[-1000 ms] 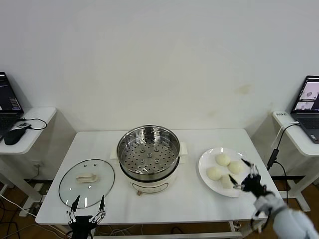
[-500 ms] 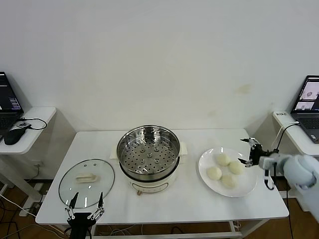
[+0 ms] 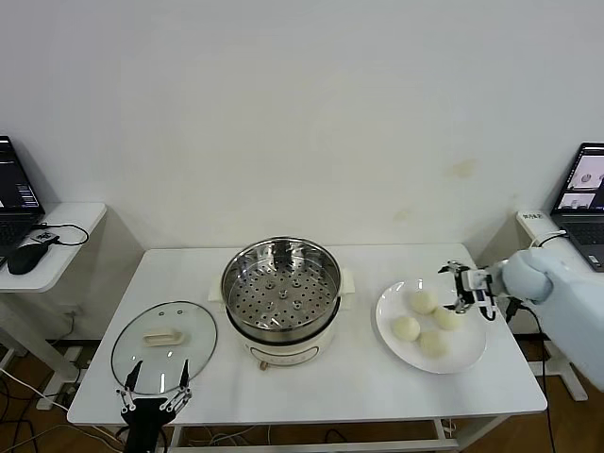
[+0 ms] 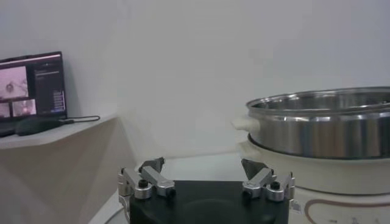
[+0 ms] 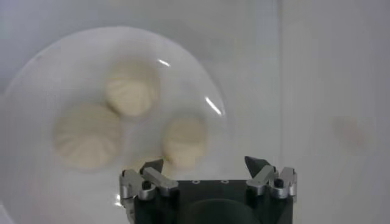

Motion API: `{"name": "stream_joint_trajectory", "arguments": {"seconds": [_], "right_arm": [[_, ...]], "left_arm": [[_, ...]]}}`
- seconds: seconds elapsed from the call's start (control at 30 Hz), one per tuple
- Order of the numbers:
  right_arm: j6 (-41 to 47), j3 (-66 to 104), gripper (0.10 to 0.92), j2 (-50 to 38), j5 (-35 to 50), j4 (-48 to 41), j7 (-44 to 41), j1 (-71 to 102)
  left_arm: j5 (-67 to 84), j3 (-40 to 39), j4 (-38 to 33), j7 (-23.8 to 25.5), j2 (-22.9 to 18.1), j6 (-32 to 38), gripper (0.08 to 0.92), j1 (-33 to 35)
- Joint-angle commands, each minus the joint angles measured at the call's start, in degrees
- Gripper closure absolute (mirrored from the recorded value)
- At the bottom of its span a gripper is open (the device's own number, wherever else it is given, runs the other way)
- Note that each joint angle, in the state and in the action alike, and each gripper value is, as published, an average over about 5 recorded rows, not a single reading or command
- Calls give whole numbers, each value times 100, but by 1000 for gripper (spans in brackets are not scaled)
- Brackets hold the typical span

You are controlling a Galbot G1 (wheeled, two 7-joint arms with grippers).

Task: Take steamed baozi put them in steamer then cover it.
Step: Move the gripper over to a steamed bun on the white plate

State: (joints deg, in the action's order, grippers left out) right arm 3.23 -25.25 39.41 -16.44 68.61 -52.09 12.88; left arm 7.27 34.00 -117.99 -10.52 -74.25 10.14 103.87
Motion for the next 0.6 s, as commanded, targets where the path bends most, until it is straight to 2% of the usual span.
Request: {"name": "stream_joint_trajectory", "arguments": {"seconds": [0.03,0.3,0.6], "right_arm": [[54,-819,203,652,-44,-953,-254,-717],[36,-755,205,1038,-294,-1530,-179,-715],[90,-733,259,1185,-455,-1703,-199,-648]], "left_arm": [[4,38,-37,2,0,5,177,34],[29,80,-34,1,-21,43,177,72],[32,87,-64,5,-39,45,177,90]]}}
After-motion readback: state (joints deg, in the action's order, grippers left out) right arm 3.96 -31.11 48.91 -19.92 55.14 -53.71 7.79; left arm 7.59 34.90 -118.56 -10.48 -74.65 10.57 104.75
